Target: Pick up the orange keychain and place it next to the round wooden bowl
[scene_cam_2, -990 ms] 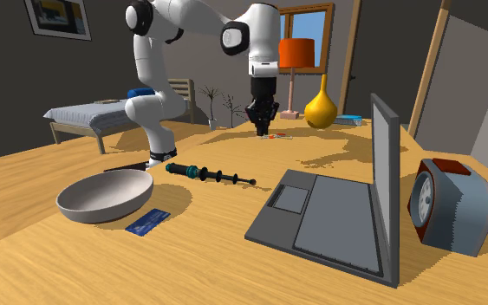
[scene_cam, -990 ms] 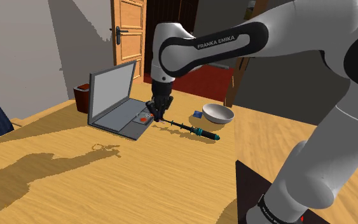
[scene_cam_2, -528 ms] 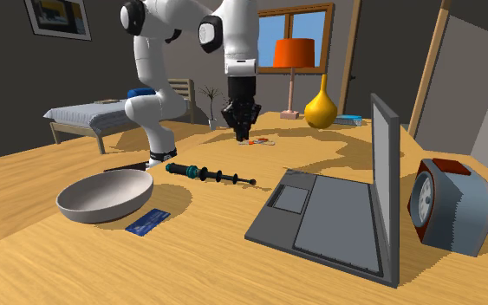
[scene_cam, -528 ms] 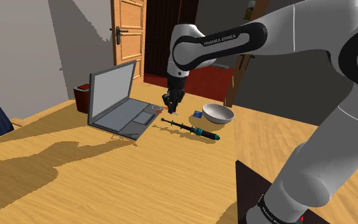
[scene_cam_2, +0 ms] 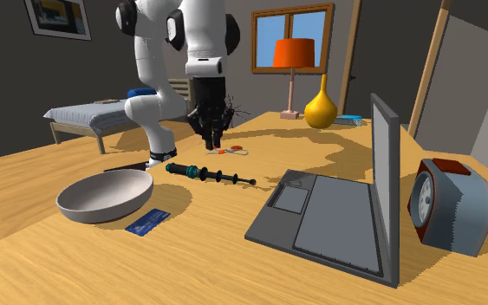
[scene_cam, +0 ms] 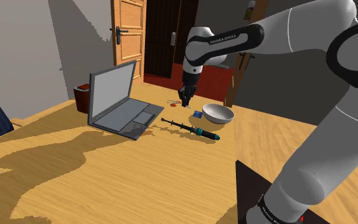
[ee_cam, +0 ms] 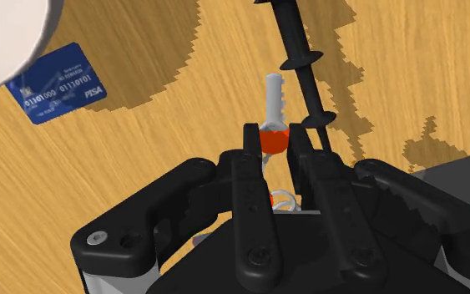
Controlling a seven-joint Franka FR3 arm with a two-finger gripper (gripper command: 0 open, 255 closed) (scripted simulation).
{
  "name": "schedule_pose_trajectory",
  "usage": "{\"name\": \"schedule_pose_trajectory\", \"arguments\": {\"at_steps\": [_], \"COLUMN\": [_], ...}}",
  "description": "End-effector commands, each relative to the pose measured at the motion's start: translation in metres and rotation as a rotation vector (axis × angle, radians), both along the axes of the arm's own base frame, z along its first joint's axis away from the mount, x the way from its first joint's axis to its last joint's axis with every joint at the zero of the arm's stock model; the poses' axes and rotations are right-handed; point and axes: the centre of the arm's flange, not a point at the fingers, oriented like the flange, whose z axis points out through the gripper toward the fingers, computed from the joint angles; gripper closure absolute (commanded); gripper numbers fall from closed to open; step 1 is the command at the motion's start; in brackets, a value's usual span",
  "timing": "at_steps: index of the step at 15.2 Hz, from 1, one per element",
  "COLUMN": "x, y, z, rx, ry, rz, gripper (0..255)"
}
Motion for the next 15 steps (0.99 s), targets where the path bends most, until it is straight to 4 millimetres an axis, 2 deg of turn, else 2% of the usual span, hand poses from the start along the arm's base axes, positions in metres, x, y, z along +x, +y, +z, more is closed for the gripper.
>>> {"name": "schedule_pose_trajectory", "arguments": {"at_steps": [1,7,15], "x": [0.005,0.019,0.019], "y": [-0.025,-0.099,-0.099], "z": [-0.001,-0.001,-0.043], "rx": [0.0,0.0,0.0], "ry": [0.0,0.0,0.0], "rz": [0.001,0.001,0.001], "gripper": [255,255,255]}}
